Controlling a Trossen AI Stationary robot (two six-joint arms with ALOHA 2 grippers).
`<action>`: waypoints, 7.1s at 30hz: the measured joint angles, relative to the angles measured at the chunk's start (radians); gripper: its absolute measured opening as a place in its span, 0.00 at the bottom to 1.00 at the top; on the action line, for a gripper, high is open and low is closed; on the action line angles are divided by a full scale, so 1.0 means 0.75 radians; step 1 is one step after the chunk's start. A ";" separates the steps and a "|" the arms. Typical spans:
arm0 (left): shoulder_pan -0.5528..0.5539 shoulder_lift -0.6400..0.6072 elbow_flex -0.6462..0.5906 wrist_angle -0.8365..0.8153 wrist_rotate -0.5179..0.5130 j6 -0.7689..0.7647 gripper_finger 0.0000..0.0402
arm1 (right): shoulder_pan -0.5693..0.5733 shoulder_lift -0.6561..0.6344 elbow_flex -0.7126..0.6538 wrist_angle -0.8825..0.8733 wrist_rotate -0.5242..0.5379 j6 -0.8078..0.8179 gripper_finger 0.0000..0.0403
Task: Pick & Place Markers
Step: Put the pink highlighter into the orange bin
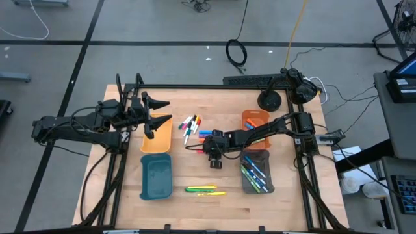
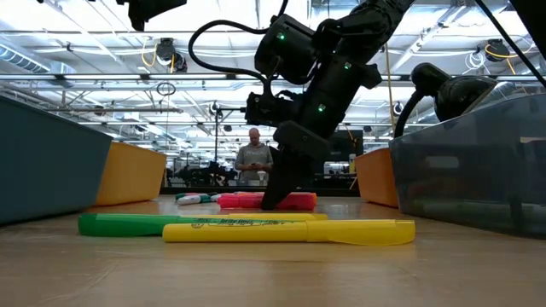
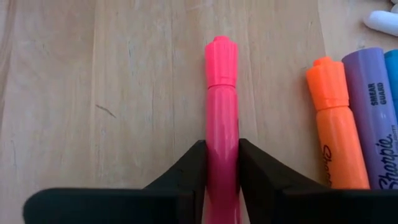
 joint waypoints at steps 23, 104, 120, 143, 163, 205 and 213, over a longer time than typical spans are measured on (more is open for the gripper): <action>0.000 0.000 0.000 0.000 0.000 0.000 0.70 | 0.000 0.000 0.000 -0.011 0.000 -0.003 0.16; 0.000 0.000 0.000 0.000 0.000 0.000 0.70 | 0.178 -0.351 -0.039 -0.100 0.161 0.017 0.17; 0.000 0.000 0.000 0.000 0.000 0.000 0.70 | 0.181 -0.834 -0.388 -0.101 0.368 0.217 0.17; 0.000 0.000 0.000 0.000 0.000 0.000 0.70 | 0.003 -1.211 -0.660 -0.436 0.635 0.649 0.17; 0.000 0.000 0.000 0.000 0.000 0.000 0.70 | -0.143 -1.204 -0.745 -0.487 0.554 0.638 0.17; 0.000 0.001 0.000 0.000 0.000 0.000 0.70 | -0.150 -1.204 -0.743 -0.487 0.556 0.664 0.17; 0.000 0.000 0.000 0.000 0.000 0.000 0.70 | -0.150 -1.204 -0.743 -0.487 0.558 0.665 0.21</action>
